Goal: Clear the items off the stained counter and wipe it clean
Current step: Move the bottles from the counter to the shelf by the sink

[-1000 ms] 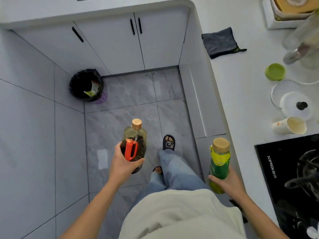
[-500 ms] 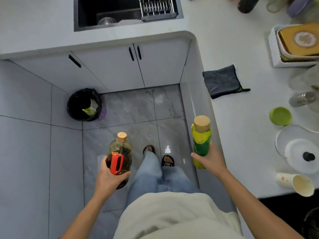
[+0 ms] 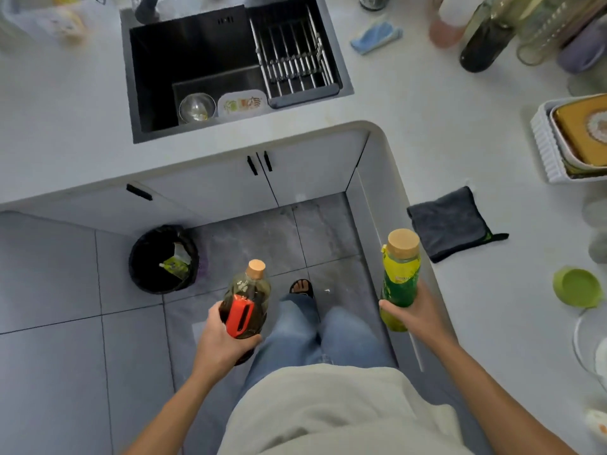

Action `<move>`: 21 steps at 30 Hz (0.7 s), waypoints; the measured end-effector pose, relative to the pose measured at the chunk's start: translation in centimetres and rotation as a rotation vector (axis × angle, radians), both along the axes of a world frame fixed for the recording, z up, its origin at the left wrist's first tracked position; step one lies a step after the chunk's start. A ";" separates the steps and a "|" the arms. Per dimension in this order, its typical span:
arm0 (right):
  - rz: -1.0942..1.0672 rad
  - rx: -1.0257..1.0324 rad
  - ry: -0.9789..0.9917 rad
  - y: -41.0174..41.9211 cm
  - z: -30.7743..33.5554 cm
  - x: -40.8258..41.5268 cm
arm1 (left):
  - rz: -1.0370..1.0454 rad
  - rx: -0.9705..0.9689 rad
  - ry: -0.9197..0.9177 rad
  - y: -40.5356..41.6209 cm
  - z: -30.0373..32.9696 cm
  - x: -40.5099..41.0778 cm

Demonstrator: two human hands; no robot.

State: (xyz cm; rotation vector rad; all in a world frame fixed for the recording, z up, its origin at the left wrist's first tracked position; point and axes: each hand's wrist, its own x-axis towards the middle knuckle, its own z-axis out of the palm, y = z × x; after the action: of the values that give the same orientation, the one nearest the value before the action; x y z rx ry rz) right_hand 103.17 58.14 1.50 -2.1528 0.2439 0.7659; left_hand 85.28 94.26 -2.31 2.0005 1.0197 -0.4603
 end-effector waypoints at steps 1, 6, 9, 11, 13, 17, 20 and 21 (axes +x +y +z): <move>-0.025 0.001 0.017 0.0 0.0 0.1 | -0.029 -0.006 -0.012 0.5 0.1 1.9; -0.151 -0.009 0.027 -0.9 0.5 0.2 | -0.155 -0.009 -0.062 1.5 0.5 11.3; -0.229 -0.021 0.057 -1.4 0.5 0.6 | -0.226 -0.024 -0.093 1.4 0.7 16.8; -0.289 -0.025 0.095 -1.4 0.8 1.6 | -0.266 -0.031 -0.122 1.0 0.9 20.2; -0.339 -0.022 0.101 -1.5 0.6 3.1 | -0.302 -0.043 -0.145 0.6 1.2 23.7; -0.421 0.017 0.059 -1.1 0.9 8.4 | -0.342 -0.049 -0.198 -0.9 2.5 30.2; -0.414 0.072 0.010 -0.4 1.8 13.8 | -0.390 -0.058 -0.283 -2.3 3.5 35.2; -0.393 0.087 -0.010 -0.2 2.1 15.5 | -0.403 -0.059 -0.309 -2.8 3.8 36.9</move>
State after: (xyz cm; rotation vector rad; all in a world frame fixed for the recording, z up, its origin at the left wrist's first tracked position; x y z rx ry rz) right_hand 118.71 57.91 3.61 -1.9421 0.5969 0.5276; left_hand 122.22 91.43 1.50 2.1438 0.4097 -0.3700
